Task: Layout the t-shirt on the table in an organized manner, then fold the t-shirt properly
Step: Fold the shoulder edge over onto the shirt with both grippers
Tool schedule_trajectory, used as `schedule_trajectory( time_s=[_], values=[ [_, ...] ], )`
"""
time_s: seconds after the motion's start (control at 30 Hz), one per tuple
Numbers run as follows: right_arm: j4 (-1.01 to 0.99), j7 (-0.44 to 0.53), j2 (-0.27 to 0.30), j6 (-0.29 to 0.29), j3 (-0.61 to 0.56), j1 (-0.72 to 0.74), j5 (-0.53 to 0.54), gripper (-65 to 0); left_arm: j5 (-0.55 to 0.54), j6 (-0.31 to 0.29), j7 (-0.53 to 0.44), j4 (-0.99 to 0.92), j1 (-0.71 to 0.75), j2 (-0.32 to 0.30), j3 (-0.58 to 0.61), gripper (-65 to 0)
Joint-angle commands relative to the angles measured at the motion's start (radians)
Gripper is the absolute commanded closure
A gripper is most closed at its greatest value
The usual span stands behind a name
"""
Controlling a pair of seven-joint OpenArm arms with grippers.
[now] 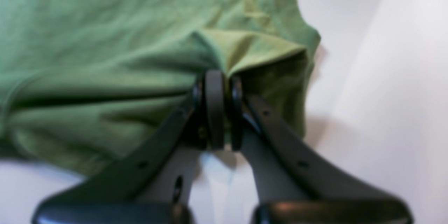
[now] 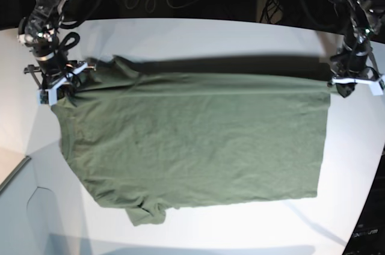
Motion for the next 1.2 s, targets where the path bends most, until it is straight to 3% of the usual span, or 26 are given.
schedule_trajectory(
  time_s=[0.0,0.2,0.5,0.57,0.63,0.8,0.9,1.17],
  values=[
    [0.0,0.026,0.015,0.004,0.001,0.027,0.014,0.0,-0.001,0.006,-0.03,-0.003,-0.017,-0.013,-0.007,-4.9],
    [-0.08,0.026,0.044,0.002,0.001,0.086,0.014,0.0,-0.001,0.006,-0.03,-0.054,-0.085,-0.016,-0.007,-4.9],
    [-0.098,0.027,0.044,0.002,-0.017,0.105,0.014,0.0,-0.001,0.006,-0.03,-0.117,-0.125,-0.016,-0.007,-5.3],
    [-0.098,0.026,0.065,0.002,-0.049,0.099,0.014,0.0,-0.001,0.007,-0.03,-0.131,-0.131,-0.018,-0.007,-7.7],
    [-0.104,0.024,0.082,0.002,-0.088,0.087,0.014,-5.4,-0.001,0.007,-0.028,-0.138,-0.136,-0.026,-0.007,-13.9],
    [-0.098,0.024,0.095,0.002,-0.121,0.078,0.014,-26.7,-0.001,0.007,-0.028,-0.132,-0.137,-0.038,-0.007,-35.6],
    [-0.077,0.024,0.09,0.002,-0.091,0.076,0.014,-34.5,-0.009,0.007,-0.028,-0.118,-0.128,-0.04,-0.015,-36.8],
    [0.005,0.026,0.067,0.002,-0.003,0.029,0.016,-35.1,-0.011,0.007,-0.03,-0.071,-0.021,-0.027,-0.009,-36.7]
  ],
)
